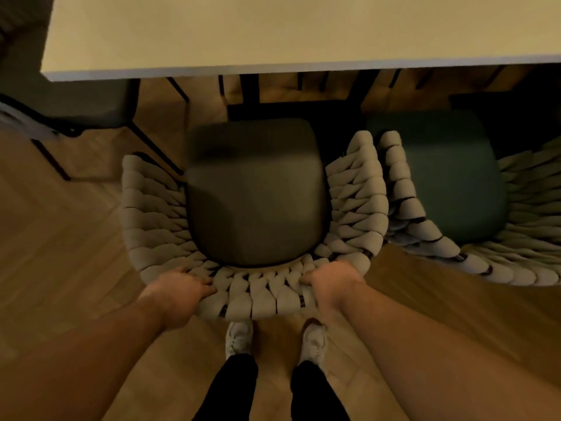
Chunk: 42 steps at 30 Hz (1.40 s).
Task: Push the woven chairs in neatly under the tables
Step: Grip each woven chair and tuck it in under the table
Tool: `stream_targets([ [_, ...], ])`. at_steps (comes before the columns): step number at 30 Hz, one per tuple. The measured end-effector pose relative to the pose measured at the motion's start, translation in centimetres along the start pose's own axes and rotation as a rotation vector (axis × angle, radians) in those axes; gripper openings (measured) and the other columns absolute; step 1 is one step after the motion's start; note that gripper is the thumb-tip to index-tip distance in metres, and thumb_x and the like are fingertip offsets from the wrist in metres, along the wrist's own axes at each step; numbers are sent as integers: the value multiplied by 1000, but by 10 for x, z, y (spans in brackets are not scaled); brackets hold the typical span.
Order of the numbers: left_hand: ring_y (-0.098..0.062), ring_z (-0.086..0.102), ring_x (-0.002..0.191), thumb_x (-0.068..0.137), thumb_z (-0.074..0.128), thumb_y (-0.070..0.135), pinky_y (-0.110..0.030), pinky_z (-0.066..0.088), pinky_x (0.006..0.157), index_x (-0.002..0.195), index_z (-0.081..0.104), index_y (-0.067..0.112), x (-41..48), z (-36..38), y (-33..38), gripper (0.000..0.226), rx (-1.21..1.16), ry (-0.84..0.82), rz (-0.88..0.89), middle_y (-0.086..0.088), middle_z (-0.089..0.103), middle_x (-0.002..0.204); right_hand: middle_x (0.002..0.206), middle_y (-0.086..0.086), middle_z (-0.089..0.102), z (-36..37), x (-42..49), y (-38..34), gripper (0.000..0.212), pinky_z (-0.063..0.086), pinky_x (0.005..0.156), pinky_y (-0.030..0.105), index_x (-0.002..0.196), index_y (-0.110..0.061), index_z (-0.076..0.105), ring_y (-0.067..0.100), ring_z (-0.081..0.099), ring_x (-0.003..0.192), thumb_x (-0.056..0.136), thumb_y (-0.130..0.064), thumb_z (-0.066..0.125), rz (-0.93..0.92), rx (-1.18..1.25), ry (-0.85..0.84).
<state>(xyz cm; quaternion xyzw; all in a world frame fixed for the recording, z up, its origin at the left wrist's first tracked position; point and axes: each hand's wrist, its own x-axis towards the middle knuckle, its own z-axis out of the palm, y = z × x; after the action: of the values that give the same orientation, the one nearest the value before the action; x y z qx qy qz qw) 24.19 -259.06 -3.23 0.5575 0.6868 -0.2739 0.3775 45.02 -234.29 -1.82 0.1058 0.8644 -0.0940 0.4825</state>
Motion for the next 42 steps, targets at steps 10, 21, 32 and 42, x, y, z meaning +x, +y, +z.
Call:
stream_targets([
  [10, -19, 53, 140, 103, 48, 16, -39, 49, 110, 161, 35, 48, 4, -4, -2, 68, -9, 51, 9, 15, 43, 164, 138, 7, 65, 14, -1, -7, 47, 53, 100, 45, 151, -33, 57, 30, 61, 125, 107, -18, 48, 102, -25, 109],
  [21, -14, 54, 137, 105, 48, 17, -35, 47, 111, 159, 40, 46, 9, -17, 25, 62, -29, 107, -28, 12, 52, 156, 140, 3, 64, 19, -5, 16, 50, 54, 103, 46, 152, -37, 53, 29, 62, 127, 104, -22, 59, 96, -18, 111],
  [32, -11, 57, 131, 105, 49, 18, -33, 49, 107, 154, 45, 51, 3, -3, 23, 59, -96, 93, -33, 17, 59, 147, 146, 7, 60, 32, -5, 6, 58, 53, 106, 49, 153, -40, 54, 32, 58, 133, 100, -17, 61, 77, 46, 76],
  [42, -9, 58, 130, 104, 51, 19, -35, 48, 109, 153, 45, 53, 10, -14, 16, 60, -95, 79, -61, 19, 61, 145, 132, 5, 65, 20, 3, 10, 51, 56, 102, 49, 145, -36, 61, 29, 63, 124, 98, -19, 64, 91, 54, 88],
])
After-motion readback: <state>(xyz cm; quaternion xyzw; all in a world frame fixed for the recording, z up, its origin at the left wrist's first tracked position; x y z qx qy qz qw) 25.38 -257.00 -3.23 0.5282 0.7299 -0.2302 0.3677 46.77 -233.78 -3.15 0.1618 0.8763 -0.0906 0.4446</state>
